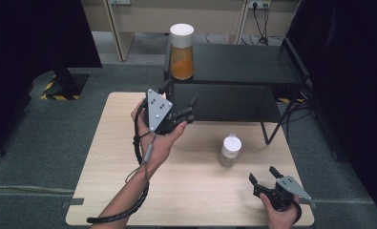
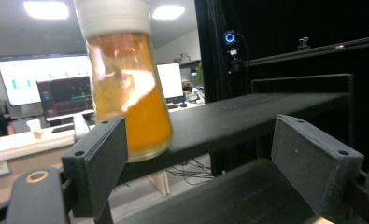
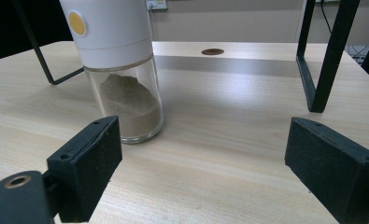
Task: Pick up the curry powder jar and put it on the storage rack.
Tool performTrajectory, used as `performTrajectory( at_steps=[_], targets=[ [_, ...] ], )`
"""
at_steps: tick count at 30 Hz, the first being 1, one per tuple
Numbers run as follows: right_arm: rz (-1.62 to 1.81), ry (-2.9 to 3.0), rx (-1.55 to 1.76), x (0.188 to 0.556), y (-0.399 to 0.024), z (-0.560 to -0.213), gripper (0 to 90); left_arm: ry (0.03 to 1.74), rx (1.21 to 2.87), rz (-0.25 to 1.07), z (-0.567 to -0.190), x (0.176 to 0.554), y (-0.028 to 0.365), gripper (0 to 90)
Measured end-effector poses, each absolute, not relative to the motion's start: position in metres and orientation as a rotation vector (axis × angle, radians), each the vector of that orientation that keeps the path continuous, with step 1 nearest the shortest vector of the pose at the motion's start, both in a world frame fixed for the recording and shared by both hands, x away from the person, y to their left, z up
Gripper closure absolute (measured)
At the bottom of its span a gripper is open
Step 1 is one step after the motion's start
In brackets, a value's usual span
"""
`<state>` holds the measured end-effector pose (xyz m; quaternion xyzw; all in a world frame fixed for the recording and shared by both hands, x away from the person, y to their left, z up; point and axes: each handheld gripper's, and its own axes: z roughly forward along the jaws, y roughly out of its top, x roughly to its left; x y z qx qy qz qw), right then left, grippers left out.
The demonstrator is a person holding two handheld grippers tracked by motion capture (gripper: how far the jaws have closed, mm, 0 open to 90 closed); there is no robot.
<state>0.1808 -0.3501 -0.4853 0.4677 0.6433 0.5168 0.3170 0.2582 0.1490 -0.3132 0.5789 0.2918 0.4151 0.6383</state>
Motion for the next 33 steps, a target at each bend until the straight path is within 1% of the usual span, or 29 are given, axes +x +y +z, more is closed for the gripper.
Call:
performTrajectory(
  at_steps=[11, 29, 33],
  targets=[
    [1.359, 1.693, 1.233, 0.181, -0.35, -0.485, 11.2, 0.641, 1.345, 0.91, -0.344, 0.241, 0.153, 18.0],
    [1.359, 1.692, 1.228, 0.18, -0.35, -0.486, 11.2, 0.689, 1.376, 0.855, -0.417, 0.214, 0.163, 17.9],
    [1.361, 1.69, 1.23, 0.18, -0.35, -0.486, 11.2, 0.712, 1.393, 0.841, -0.428, 0.211, 0.164, 17.9]
  ],
)
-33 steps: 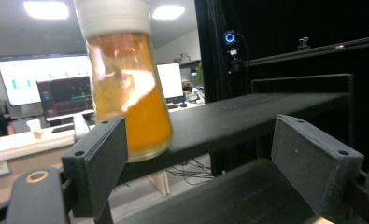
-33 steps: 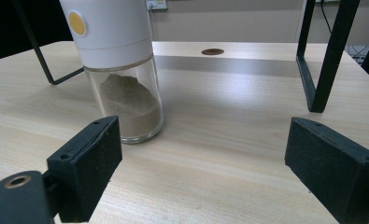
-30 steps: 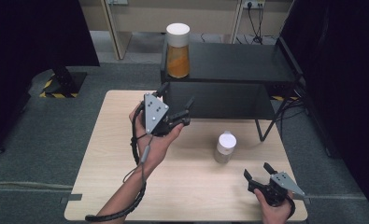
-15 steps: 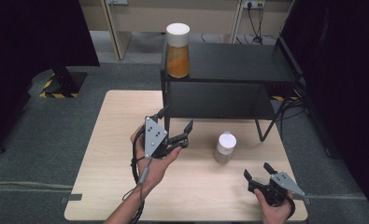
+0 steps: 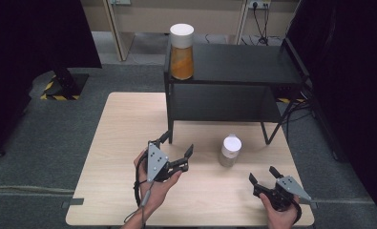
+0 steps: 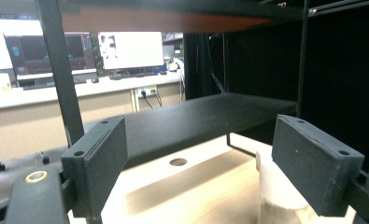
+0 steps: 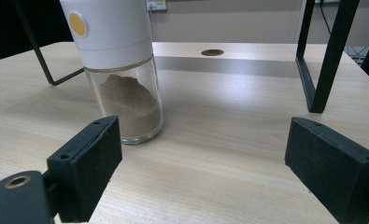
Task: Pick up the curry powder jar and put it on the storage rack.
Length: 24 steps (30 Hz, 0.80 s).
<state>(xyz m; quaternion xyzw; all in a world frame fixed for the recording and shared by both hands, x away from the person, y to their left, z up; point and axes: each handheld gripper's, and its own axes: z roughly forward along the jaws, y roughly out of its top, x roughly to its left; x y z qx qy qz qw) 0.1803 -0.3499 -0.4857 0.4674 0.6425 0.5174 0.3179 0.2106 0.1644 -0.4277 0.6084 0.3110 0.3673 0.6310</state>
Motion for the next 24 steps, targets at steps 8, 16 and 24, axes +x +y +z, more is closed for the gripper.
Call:
performTrajectory(
  at_steps=[8, 16, 24],
  targets=[
    [1.36, 1.69, 1.229, 0.18, -0.35, -0.486, 11.2, 0.744, 1.431, 0.811, -0.456, 0.208, 0.168, 17.5],
    [1.36, 1.691, 1.228, 0.18, -0.35, -0.486, 11.2, 0.791, 1.447, 0.782, -0.489, 0.211, 0.174, 17.2],
    [1.359, 1.692, 1.228, 0.18, -0.35, -0.486, 11.2, 0.83, 1.475, 0.756, -0.507, 0.214, 0.18, 16.7]
  ],
)
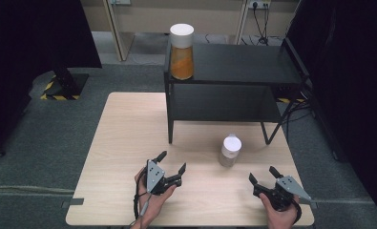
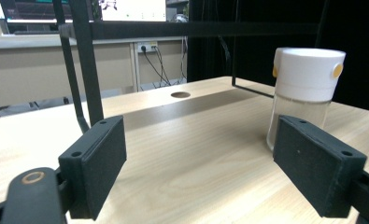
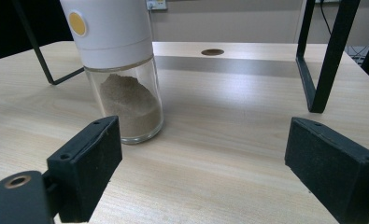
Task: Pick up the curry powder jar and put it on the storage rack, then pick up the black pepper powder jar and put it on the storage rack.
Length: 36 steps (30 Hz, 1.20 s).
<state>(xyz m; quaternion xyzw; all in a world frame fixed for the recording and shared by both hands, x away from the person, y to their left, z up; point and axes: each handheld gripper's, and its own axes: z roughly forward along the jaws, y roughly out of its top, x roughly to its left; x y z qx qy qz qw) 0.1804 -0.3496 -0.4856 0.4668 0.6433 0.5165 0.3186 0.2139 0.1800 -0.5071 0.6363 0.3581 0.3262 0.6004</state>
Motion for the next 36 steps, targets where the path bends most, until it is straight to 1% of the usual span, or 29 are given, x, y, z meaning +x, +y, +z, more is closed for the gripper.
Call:
performTrajectory(
  at_steps=[14, 36],
  targets=[
    [1.362, 1.696, 1.228, 0.181, -0.35, -0.485, 11.3, 0.85, 1.494, 0.71, -0.519, 0.215, 0.182, 16.6],
    [1.357, 1.698, 1.227, 0.181, -0.35, -0.485, 11.2, 0.849, 1.479, 0.701, -0.521, 0.215, 0.183, 16.4]
  ],
)
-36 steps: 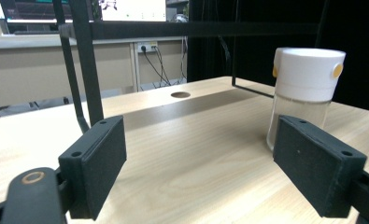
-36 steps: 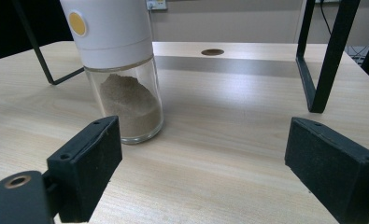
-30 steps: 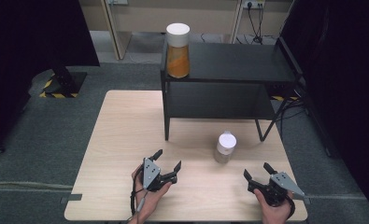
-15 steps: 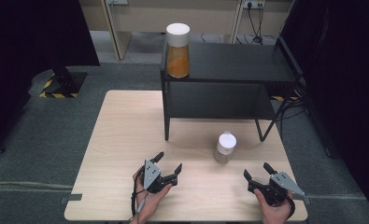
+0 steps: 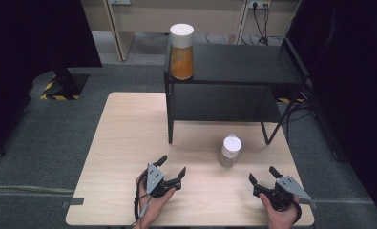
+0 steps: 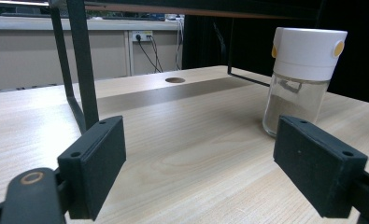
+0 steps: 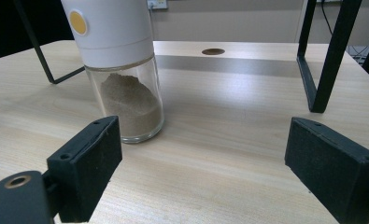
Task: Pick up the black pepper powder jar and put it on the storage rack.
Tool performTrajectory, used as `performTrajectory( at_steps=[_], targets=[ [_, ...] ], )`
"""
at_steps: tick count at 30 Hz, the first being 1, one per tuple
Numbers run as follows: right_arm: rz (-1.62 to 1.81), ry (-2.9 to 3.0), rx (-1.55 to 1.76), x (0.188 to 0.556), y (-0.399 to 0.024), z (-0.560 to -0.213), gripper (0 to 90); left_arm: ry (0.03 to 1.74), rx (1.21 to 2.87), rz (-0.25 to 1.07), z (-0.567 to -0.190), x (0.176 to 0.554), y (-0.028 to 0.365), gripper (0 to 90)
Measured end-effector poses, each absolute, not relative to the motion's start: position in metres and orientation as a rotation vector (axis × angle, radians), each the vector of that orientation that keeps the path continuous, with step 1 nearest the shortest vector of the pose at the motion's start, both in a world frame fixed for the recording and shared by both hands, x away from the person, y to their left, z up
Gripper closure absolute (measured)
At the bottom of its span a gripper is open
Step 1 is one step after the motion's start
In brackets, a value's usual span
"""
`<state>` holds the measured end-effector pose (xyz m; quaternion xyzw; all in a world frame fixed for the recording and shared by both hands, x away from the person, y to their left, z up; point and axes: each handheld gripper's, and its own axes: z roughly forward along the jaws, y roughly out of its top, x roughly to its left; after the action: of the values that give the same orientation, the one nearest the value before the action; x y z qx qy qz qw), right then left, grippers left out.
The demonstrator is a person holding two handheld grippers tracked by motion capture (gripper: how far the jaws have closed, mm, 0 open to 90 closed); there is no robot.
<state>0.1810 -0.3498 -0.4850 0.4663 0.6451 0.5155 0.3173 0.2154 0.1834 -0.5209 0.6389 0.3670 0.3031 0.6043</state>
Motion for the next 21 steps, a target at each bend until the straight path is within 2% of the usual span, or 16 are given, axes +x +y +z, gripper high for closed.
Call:
performTrajectory(
  at_steps=[21],
  targets=[
    [1.418, 1.697, 1.179, 0.185, -0.344, -0.4777, 10.8, 0.84, 1.488, 0.701, -0.5203, 0.2158, 0.1834, 16.4]
  ],
)
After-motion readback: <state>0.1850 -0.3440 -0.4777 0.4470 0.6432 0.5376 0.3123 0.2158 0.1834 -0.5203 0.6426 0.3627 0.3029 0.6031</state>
